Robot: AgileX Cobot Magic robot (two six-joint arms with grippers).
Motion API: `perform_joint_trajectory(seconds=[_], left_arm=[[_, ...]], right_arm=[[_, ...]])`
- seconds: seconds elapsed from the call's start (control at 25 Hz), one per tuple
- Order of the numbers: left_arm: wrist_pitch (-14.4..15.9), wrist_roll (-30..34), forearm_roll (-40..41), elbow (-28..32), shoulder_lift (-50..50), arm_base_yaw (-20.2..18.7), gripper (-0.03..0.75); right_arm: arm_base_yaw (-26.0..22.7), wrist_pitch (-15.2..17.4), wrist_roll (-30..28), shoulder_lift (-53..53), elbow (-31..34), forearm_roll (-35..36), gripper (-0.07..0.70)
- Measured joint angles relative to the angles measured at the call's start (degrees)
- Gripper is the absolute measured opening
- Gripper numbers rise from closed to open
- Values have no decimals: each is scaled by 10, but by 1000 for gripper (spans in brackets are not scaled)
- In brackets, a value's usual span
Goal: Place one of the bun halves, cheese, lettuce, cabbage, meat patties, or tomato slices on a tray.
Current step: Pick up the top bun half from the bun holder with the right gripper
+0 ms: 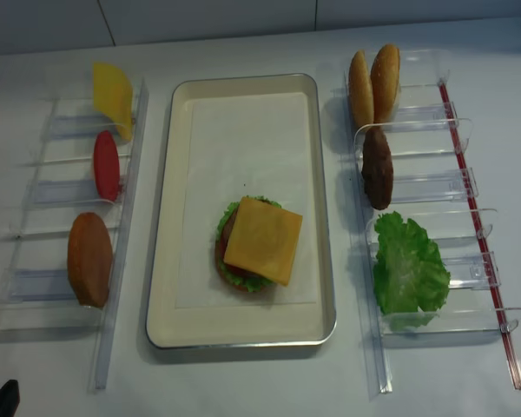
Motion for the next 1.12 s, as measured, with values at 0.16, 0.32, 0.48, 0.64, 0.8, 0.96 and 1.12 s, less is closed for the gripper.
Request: perform_joint_trajectory(seconds=[0.16, 0.32, 0.48, 0.64, 0.8, 0.96, 1.12], left_arm=[[-1, 0, 0, 0, 0, 0, 414], [-1, 0, 0, 0, 0, 0, 414], [-1, 0, 0, 0, 0, 0, 414], [-1, 0, 0, 0, 0, 0, 414], [-1, 0, 0, 0, 0, 0, 414], [-1, 0, 0, 0, 0, 0, 414], [-1, 0, 0, 0, 0, 0, 414]], right_arm=[[0, 0, 0, 0, 0, 0, 573], [0, -3, 1, 0, 0, 0, 597], [0, -38, 1, 0, -16, 15, 549], [0, -71, -3, 55, -52, 45, 465], [0, -77, -21, 154, -106, 52, 445], [0, -96, -53, 243, -170, 75, 444], [0, -108, -101, 331, -229, 131, 444]])
